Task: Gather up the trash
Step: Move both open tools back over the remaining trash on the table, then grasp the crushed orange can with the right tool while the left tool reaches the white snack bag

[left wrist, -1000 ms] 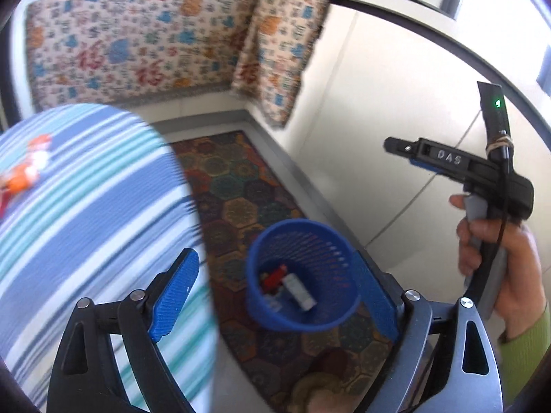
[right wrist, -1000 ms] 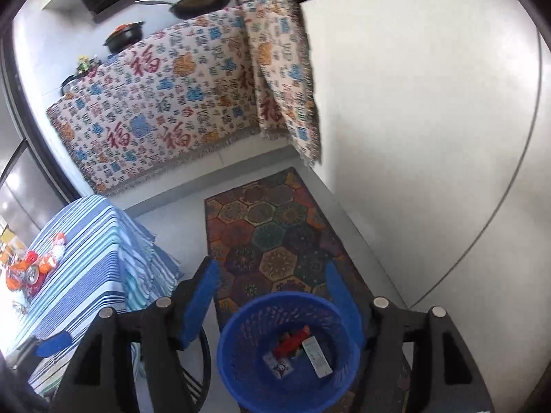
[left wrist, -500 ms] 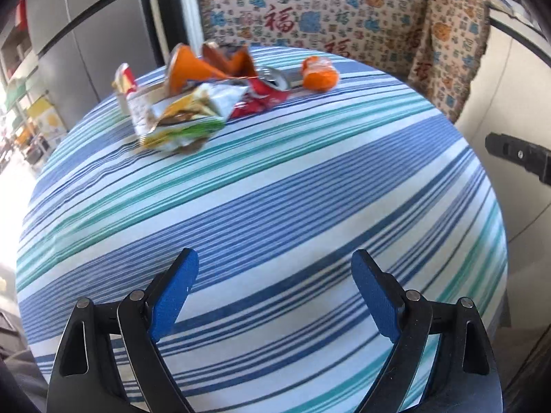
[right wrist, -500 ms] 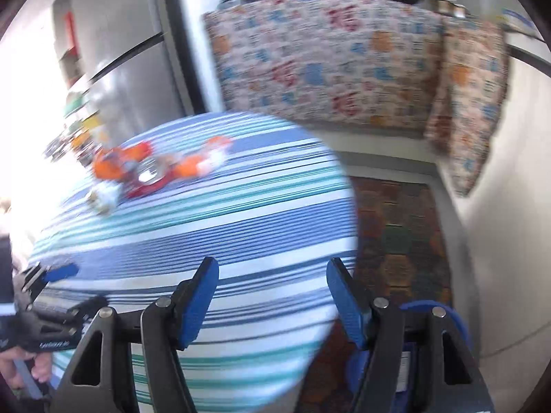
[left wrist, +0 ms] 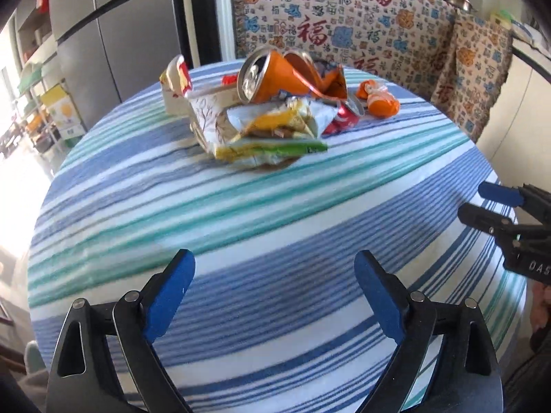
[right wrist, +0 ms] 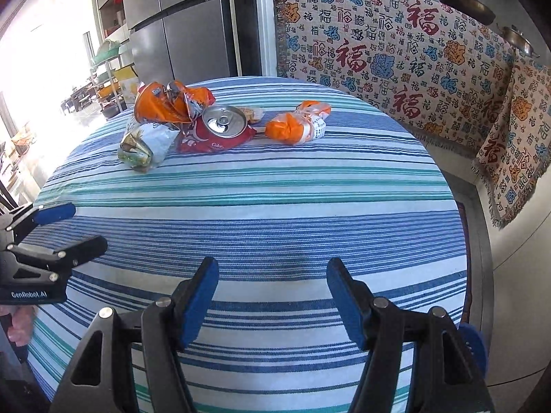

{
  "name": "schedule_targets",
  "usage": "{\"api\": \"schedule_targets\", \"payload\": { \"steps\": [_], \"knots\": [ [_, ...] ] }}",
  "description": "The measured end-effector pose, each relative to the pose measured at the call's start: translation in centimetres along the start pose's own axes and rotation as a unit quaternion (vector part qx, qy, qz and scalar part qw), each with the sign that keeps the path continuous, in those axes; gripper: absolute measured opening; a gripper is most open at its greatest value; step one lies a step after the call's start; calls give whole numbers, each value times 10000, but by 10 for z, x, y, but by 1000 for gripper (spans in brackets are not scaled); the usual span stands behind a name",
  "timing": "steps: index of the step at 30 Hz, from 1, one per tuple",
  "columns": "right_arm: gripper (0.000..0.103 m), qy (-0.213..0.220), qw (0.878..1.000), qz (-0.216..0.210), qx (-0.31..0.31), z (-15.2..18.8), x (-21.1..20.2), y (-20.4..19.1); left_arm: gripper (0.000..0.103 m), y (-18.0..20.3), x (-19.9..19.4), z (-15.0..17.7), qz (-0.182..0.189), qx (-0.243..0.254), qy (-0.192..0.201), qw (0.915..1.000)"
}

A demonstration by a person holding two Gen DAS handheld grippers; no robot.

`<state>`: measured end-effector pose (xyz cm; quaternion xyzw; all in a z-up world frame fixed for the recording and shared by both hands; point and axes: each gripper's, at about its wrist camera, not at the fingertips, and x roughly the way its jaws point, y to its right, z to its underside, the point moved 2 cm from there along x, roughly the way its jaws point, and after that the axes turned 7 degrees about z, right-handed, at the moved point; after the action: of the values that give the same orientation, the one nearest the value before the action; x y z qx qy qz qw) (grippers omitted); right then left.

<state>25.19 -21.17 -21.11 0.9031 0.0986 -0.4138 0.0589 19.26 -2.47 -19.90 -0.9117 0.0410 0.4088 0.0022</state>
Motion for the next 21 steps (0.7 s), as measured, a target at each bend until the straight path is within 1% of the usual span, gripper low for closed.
{"api": "schedule_targets", "payload": {
  "steps": [3,5,7,8,10,11,12,13,15,17,20,21],
  "knots": [
    [66,-26,10000,0,-24,0,4,-4,95,3,-2,-32,85,299,350,9989],
    [67,-54,10000,-1,-58,0,6,-4,95,8,8,-50,72,578,376,9976],
    [66,-63,10000,0,-73,0,6,-6,94,10,25,-63,-73,735,262,9969],
    [67,-57,10000,-1,-67,0,7,-4,90,10,30,-66,-64,729,219,9971],
    [67,-28,10000,5,-29,-1,5,-2,64,10,36,-70,171,668,149,9975],
    [67,-10,10000,7,3,-1,4,-1,54,10,36,-67,193,681,127,9974],
    [67,6,10000,8,36,-2,3,2,46,12,32,-64,215,709,197,9971],
    [67,20,10000,8,73,-3,2,4,45,12,27,-59,293,696,229,9969],
    [67,37,9999,0,154,-5,1,9,39,11,12,-46,509,578,194,9968],
    [67,49,9998,-17,213,-7,0,12,38,10,-4,-30,641,542,148,9964],
    [67,60,9998,-23,208,-7,-1,12,39,11,-26,-4,650,651,-22,9958],
    [67,62,9998,-22,199,-7,-2,12,41,12,-31,1,653,666,-54,9956]
  ]
}}
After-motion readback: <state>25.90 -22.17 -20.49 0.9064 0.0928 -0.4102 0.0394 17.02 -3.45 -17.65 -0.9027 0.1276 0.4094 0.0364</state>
